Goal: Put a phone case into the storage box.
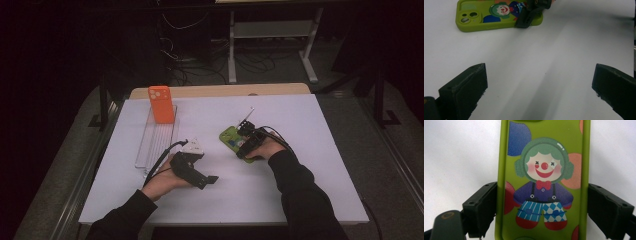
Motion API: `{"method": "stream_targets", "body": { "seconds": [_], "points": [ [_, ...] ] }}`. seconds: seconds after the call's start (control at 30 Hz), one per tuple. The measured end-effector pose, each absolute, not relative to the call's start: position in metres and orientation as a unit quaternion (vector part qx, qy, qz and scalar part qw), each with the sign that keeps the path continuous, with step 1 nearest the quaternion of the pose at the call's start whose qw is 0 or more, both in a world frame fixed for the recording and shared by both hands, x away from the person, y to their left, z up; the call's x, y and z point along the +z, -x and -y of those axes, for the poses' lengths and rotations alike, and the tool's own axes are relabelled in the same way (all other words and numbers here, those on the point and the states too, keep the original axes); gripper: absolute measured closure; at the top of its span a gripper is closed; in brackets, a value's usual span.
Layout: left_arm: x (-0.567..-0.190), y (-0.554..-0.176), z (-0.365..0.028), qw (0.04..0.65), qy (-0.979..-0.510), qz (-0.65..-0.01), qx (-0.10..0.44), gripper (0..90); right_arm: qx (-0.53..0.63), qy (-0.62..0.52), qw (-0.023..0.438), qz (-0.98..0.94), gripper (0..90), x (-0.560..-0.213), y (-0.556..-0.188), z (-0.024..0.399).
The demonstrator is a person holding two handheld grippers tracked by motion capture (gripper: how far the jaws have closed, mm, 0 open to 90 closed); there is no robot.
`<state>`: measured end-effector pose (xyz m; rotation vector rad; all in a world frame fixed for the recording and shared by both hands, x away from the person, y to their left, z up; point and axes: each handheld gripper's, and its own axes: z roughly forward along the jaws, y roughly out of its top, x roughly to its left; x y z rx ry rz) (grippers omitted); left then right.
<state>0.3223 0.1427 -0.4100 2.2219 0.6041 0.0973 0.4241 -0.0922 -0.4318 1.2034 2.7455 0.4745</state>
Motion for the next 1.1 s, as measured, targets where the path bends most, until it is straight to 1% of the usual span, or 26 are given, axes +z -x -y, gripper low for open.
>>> {"method": "stream_targets", "body": {
  "seconds": [0.47,0.67,0.83,0.97,1.0,1.1],
  "points": [
    [-0.41,-0.322,-0.143,0.407,-0.88,-0.24,0.038,0.0,0.163,-0.399,0.052,-0.901,15.3,-0.431,-0.424,0.095],
    [-0.41,-0.323,-0.143,0.402,-0.884,-0.236,0.032,0.0,0.179,-0.393,0.051,-0.9,15.4,-0.419,-0.421,0.103],
    [-0.402,-0.329,-0.143,0.402,-0.885,-0.233,0.03,0.0,0.19,-0.367,0.052,-0.909,15.4,-0.408,-0.417,0.11],
    [-0.391,-0.336,-0.143,0.405,-0.888,-0.216,0.037,0.0,0.203,-0.319,0.044,-0.925,15.4,-0.4,-0.411,0.116],
    [-0.388,-0.337,-0.143,0.408,-0.888,-0.211,0.038,0.0,0.207,-0.304,0.035,-0.929,15.4,-0.398,-0.409,0.118],
    [-0.38,-0.343,-0.143,0.405,-0.893,-0.194,0.041,0.0,0.208,-0.265,0.035,-0.941,15.4,-0.393,-0.403,0.121]
  ]
}}
